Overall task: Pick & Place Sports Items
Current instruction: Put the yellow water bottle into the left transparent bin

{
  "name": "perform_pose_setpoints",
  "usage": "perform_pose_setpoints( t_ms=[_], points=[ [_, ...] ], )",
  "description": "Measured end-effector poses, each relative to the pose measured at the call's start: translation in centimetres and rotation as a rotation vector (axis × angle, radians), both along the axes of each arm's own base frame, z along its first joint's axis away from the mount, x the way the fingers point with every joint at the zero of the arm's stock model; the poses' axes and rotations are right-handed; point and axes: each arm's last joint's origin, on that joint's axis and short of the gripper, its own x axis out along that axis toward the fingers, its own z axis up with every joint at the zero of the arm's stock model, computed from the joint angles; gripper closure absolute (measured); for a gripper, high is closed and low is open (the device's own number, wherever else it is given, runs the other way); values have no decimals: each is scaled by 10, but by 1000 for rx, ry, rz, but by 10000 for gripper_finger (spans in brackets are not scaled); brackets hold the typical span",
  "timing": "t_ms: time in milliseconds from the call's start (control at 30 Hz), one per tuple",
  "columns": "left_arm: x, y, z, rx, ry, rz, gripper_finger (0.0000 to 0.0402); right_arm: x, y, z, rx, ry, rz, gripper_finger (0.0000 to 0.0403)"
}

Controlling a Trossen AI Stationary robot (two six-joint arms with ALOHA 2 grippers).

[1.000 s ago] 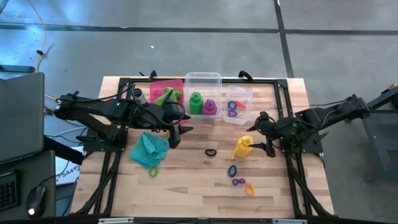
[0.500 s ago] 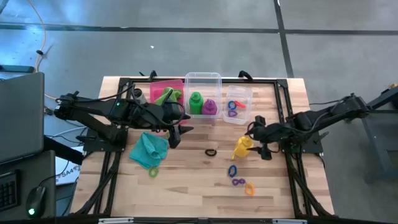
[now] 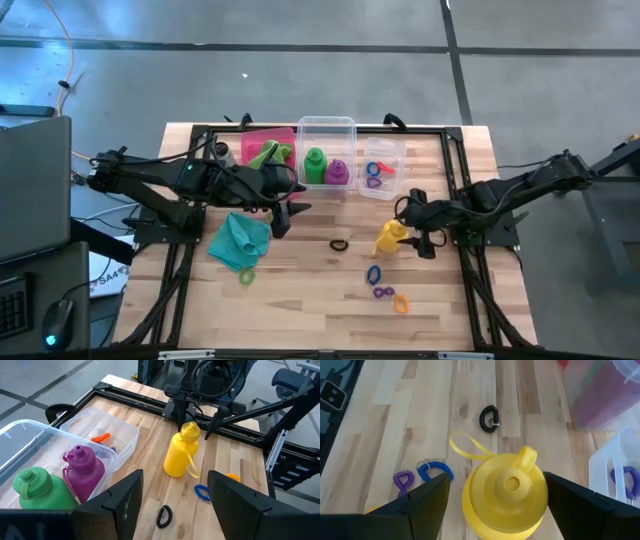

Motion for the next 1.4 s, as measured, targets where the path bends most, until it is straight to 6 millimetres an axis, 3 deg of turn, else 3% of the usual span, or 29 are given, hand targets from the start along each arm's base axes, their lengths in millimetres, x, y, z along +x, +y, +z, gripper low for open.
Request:
perform_pose_setpoints(
  t_ms=[1033,1400],
  points=[
    [0,0,0,7,2,-4,186,3,-1,-8,-34,63,-58,99],
    [0,0,0,7,2,-4,186,5,0,-10,-26,74,-58,199]
  ],
)
